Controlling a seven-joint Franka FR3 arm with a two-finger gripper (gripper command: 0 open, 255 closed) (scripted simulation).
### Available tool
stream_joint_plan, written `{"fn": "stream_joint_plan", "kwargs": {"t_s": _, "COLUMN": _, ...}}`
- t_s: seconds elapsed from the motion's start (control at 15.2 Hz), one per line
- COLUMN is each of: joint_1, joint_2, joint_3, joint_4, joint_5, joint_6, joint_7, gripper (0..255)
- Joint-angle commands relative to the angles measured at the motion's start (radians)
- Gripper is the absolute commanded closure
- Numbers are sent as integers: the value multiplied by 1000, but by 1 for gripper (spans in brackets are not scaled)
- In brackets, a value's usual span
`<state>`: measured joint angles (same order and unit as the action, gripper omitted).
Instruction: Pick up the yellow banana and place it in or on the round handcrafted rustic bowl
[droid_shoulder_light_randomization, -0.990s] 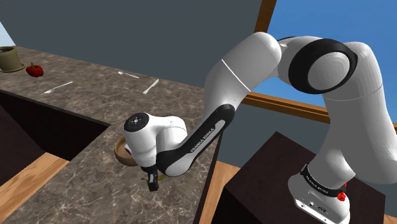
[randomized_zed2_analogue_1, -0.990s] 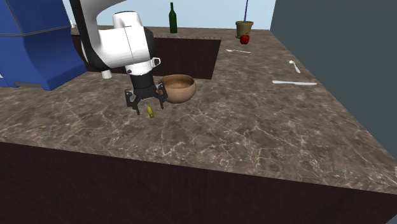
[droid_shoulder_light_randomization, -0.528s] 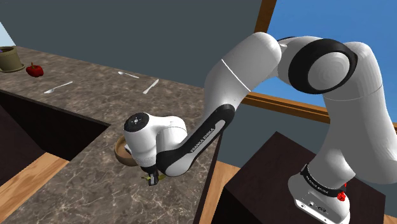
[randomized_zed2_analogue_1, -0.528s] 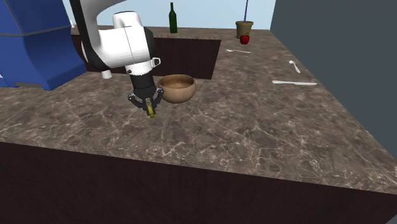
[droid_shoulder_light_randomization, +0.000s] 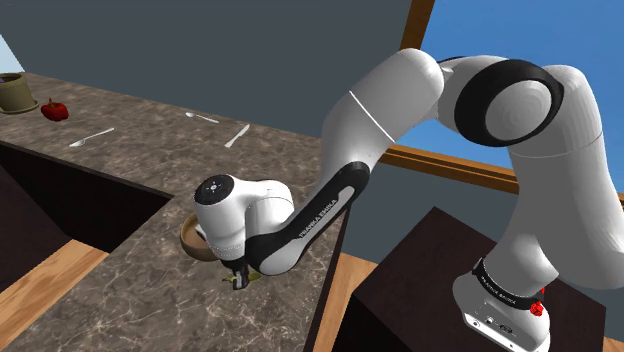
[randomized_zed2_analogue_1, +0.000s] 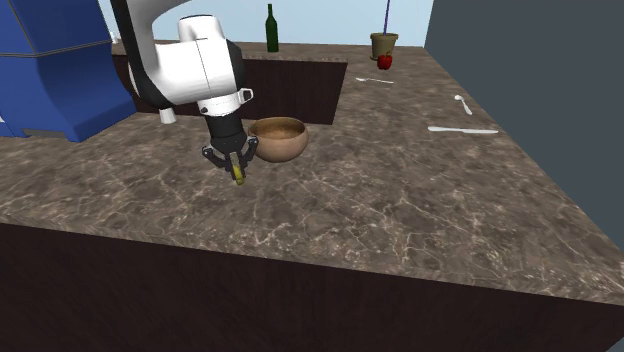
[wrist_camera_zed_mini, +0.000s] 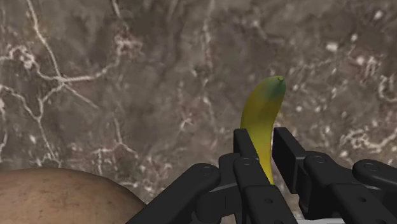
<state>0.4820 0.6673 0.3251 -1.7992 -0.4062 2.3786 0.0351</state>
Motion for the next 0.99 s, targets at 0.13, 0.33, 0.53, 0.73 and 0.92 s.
{"fn": "stream_joint_plan", "kwargs": {"t_s": 0.13, "joint_1": -7, "joint_2": -33, "joint_3": 14, "joint_4": -7, "joint_5": 16, "joint_6": -28, "joint_7": -10, "gripper": 255}}
{"fn": "stream_joint_plan", "kwargs": {"t_s": 0.33, "joint_1": -14, "joint_2": -62, "joint_3": 25, "joint_4": -10, "joint_5": 30, "joint_6": -54, "joint_7": -20, "gripper": 255}}
{"fn": "stream_joint_plan", "kwargs": {"t_s": 0.53, "joint_1": -21, "joint_2": -89, "joint_3": 35, "joint_4": -10, "joint_5": 43, "joint_6": -80, "joint_7": -30, "gripper": 255}}
{"fn": "stream_joint_plan", "kwargs": {"t_s": 0.73, "joint_1": -28, "joint_2": -116, "joint_3": 44, "joint_4": -9, "joint_5": 57, "joint_6": -107, "joint_7": -40, "gripper": 255}}
{"fn": "stream_joint_plan", "kwargs": {"t_s": 0.92, "joint_1": -33, "joint_2": -142, "joint_3": 53, "joint_4": -5, "joint_5": 70, "joint_6": -134, "joint_7": -50, "gripper": 255}}
